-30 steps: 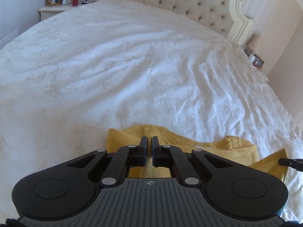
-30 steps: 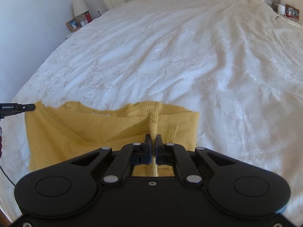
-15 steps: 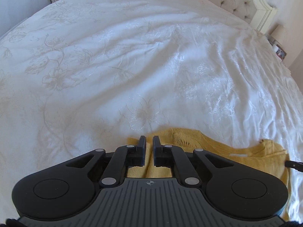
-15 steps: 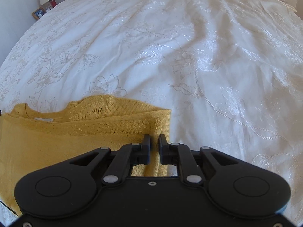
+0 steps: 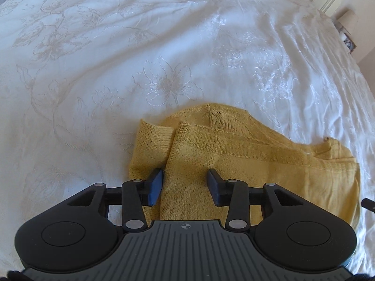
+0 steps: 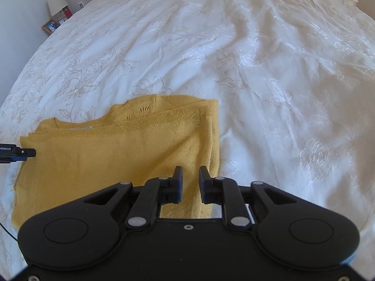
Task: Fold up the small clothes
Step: 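Release the sweater from both grippers and withdraw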
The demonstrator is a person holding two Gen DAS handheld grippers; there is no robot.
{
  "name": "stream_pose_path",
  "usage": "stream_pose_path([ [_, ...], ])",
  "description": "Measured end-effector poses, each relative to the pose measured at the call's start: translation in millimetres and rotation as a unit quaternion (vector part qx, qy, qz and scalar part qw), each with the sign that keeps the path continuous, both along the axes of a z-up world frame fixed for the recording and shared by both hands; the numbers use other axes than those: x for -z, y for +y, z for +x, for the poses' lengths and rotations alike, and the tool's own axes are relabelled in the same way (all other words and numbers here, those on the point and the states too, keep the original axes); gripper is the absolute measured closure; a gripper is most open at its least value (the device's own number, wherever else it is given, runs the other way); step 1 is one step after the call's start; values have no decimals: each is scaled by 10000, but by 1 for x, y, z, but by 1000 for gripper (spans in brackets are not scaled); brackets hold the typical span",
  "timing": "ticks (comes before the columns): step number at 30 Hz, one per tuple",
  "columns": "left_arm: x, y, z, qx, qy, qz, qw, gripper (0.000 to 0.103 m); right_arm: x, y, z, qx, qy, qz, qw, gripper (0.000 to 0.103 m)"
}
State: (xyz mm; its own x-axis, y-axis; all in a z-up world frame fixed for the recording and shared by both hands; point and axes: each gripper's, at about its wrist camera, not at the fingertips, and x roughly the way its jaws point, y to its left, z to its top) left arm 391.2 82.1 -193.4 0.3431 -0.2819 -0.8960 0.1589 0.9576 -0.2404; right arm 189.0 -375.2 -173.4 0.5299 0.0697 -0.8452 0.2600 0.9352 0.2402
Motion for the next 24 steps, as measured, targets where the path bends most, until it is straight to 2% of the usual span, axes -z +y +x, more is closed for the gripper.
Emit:
stream_pose_path([
  [1, 0, -1, -1, 19, -41, 13, 10000, 72, -1, 2, -2, 0, -3, 8, 10000, 74],
  [2, 0, -2, -2, 63, -72, 2, 10000, 96, -2, 3, -5, -1, 1, 12, 10000, 69],
  [4, -7, 0, -8, 47, -175, -216, 9996, 98, -2, 4, -10, 5, 13, 45, 10000, 65],
  [8, -45, 3, -20, 94, -1176, 184, 9928, 98, -3, 8, -21, 14, 103, 28, 9999, 65],
  [15, -23, 5, 11, 156, -492, 432, 9977, 92, 9, 18, -40, 106, 422, 151, 9989, 65],
  [19, -38, 3, -14, 124, -635, 406, 9971, 75, 12, 23, -51, 123, 549, 224, 9982, 63],
  [22, -48, -4, -47, 311, -703, 405, 9962, 68, 12, 28, -57, 79, 578, 268, 9979, 58],
  [24, -48, -13, -73, 582, -645, 394, 9954, 68, 13, 31, -59, 31, 616, 289, 9977, 58],
])
